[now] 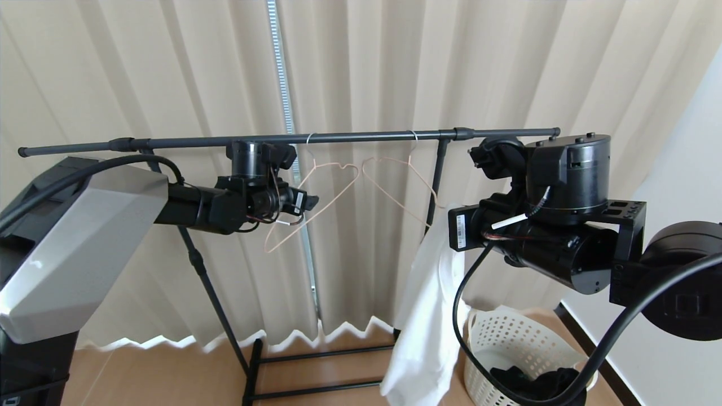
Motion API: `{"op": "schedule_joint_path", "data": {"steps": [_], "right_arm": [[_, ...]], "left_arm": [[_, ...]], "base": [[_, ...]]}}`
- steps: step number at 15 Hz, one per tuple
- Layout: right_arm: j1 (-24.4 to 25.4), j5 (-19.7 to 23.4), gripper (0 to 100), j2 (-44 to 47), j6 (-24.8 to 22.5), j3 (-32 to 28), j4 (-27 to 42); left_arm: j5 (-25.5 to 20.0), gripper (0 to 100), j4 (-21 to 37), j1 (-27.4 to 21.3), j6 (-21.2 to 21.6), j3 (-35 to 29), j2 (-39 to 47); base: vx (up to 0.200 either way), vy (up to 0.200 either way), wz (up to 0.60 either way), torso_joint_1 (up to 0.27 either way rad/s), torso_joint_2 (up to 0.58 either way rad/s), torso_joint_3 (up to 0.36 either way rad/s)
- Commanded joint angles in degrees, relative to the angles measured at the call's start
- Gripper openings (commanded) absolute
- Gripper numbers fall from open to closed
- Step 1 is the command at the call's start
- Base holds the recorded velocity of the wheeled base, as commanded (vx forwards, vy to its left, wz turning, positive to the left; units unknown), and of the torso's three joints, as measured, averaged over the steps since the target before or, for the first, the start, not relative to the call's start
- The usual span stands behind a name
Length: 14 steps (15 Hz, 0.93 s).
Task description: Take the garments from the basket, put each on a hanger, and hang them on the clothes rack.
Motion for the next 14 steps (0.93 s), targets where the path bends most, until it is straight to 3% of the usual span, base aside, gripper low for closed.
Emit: {"op": "schedule_joint_path", "data": {"steps": [1, 3, 14], "right_arm": [[0.02, 0.01, 0, 0.15, -0.01, -0.07, -0.01], [0.02, 0.01, 0, 0.68, -0.01, -0.07, -0.09], [-0.60, 0.01, 0, 2.17, -0.01, -0.33, -0.18]], "left_arm": [[-1.11, 100, -0.03, 0.91, 0.01, -0.67, 2.08], [-3.22, 100, -0.03, 1.00, -0.08, -1.11, 2.96], [-4.80, 100, -0.21, 2.58, -0.34, -10.25, 10.96]], "base": [[0.000, 0.000, 0.00, 0.000, 0.00, 0.000], [0.000, 0.000, 0.00, 0.000, 0.00, 0.000], [0.000, 0.000, 0.00, 0.000, 0.00, 0.000]]}}
